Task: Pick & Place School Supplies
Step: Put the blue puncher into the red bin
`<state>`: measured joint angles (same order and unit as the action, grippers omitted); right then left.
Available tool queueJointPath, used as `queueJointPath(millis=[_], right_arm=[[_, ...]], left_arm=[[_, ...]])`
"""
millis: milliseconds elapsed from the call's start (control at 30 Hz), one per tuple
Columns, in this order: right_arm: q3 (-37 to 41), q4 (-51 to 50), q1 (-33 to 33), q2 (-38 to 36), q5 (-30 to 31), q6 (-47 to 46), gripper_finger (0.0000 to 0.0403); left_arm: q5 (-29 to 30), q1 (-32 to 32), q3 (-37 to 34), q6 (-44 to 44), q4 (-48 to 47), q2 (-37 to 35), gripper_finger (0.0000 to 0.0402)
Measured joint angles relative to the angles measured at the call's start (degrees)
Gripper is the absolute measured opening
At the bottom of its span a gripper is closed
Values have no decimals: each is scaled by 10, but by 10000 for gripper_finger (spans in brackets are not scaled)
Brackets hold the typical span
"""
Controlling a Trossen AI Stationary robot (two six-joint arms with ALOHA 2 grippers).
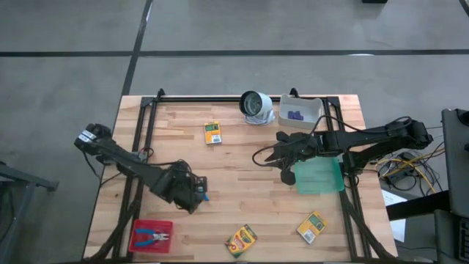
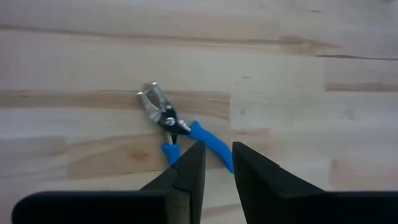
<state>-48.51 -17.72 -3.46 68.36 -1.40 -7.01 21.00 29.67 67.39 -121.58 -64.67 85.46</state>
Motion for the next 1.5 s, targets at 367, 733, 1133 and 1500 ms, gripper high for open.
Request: queueJointPath(millis=[367, 733, 1133, 1500], right_arm=[[0, 0, 0, 0, 0, 0, 68], [0, 0, 0, 0, 0, 1, 68], [0, 0, 0, 0, 0, 1, 68], [0, 0, 0, 0, 0, 1, 68]], left_arm=[[-106, -7, -1, -167, 75, 51, 85], [-149, -7, -2, -173, 91, 101, 86], [-155, -3, -15, -182, 89, 108, 153], [-156, -2, -58, -210, 137, 108, 154]])
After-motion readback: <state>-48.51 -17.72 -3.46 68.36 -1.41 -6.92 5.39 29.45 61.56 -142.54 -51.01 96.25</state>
